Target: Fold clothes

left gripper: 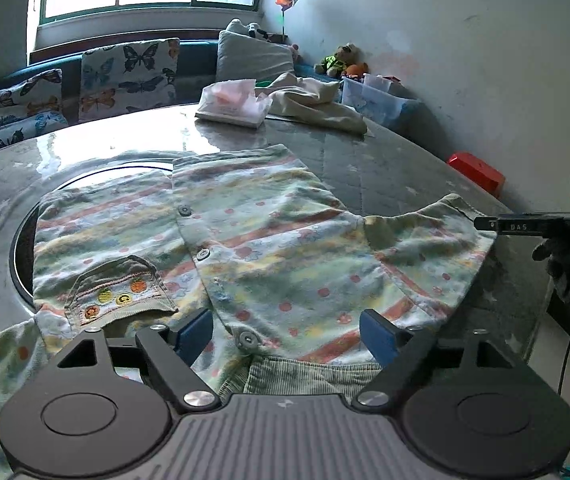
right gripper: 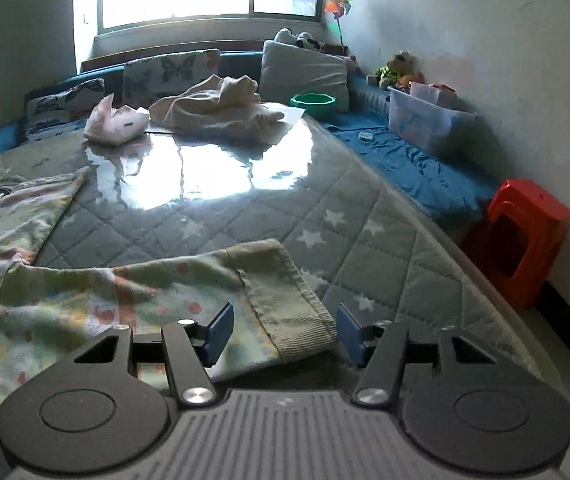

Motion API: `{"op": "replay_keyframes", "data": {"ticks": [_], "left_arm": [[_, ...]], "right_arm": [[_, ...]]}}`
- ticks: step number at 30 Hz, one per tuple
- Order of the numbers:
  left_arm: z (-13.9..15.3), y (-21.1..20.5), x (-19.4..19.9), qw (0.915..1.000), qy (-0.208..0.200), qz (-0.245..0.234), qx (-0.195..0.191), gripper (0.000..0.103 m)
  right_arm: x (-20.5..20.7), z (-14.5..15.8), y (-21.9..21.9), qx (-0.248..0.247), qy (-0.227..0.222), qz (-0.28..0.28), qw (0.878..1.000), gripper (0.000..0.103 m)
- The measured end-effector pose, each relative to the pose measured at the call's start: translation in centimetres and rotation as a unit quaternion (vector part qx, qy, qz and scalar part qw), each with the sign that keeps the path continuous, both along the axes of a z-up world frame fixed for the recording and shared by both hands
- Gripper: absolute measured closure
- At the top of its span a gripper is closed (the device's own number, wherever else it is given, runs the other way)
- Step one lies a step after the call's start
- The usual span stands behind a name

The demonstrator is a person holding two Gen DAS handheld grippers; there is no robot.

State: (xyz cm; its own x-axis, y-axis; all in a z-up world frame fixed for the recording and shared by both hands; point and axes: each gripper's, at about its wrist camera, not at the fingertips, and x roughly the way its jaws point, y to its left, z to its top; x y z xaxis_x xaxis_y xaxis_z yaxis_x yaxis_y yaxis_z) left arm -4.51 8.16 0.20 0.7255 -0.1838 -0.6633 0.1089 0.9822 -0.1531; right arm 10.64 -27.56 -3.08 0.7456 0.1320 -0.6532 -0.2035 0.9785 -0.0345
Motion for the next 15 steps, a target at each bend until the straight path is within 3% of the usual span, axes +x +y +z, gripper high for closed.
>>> {"op": "replay_keyframes", "data": {"ticks": [8,13,15], "left_arm": [[-0.13,0.05,-0.08,1.0000,0.005,0.005,0.003,0.018],[-0.09,0.17,-0.21,0.9999,0.005,0.010,0.001,0.018],[-0.15,0.07,-0.22,0.9999,0.006,0.010,0.002,0.018]], "right_arm": [[0.20,-0.41,0.25,-0.006,-0.001,-0.007,1.000,0.052],[0.22,-0.65,-0.17,0.016,0.005,-0.012,1.000,0.053],[0.12,-0.68,-0.27,0.028,0.007,-0.009,1.000,0.060]]}}
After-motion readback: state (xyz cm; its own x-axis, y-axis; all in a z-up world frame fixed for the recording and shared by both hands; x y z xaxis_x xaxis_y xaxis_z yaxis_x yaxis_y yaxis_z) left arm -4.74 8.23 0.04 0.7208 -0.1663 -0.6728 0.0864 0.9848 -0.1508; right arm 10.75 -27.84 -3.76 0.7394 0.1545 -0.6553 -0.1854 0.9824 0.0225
